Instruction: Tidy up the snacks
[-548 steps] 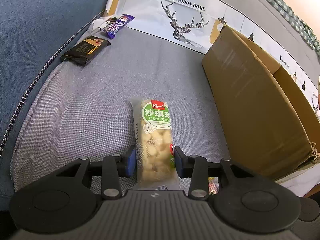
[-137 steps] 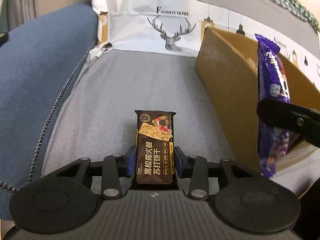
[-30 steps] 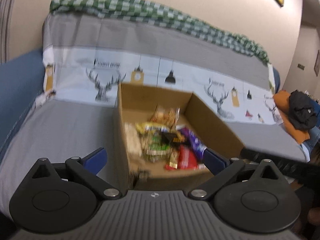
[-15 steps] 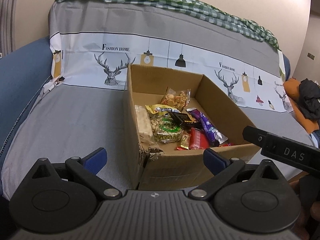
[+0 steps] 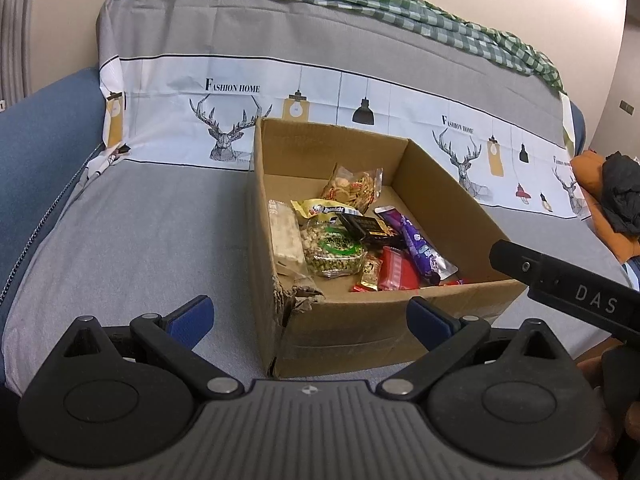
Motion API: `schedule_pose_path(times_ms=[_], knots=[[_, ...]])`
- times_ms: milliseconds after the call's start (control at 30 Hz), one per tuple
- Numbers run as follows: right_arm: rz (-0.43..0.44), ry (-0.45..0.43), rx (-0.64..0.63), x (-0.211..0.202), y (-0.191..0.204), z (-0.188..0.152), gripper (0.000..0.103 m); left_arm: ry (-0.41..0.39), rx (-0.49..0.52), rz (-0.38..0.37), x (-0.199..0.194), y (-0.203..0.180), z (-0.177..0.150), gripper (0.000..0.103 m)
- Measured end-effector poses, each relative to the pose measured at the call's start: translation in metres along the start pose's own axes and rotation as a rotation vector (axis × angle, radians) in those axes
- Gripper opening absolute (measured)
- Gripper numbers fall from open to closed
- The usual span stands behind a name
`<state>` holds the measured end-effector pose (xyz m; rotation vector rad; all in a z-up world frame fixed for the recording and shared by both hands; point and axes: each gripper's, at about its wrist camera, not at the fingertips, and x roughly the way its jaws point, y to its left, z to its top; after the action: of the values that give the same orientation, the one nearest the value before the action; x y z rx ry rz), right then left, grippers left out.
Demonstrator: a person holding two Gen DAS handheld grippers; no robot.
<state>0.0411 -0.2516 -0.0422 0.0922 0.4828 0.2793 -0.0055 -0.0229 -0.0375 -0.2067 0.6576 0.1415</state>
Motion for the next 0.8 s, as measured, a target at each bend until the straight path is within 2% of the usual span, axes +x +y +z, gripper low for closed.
schedule_pose_path(times_ms=[800], knots=[[0.005, -0.005, 0.0, 0.0013, -0.0017, 0.0016, 0.102, 0.0, -0.005, 0.003, -0.002, 0.0003, 0.0003, 0.102]])
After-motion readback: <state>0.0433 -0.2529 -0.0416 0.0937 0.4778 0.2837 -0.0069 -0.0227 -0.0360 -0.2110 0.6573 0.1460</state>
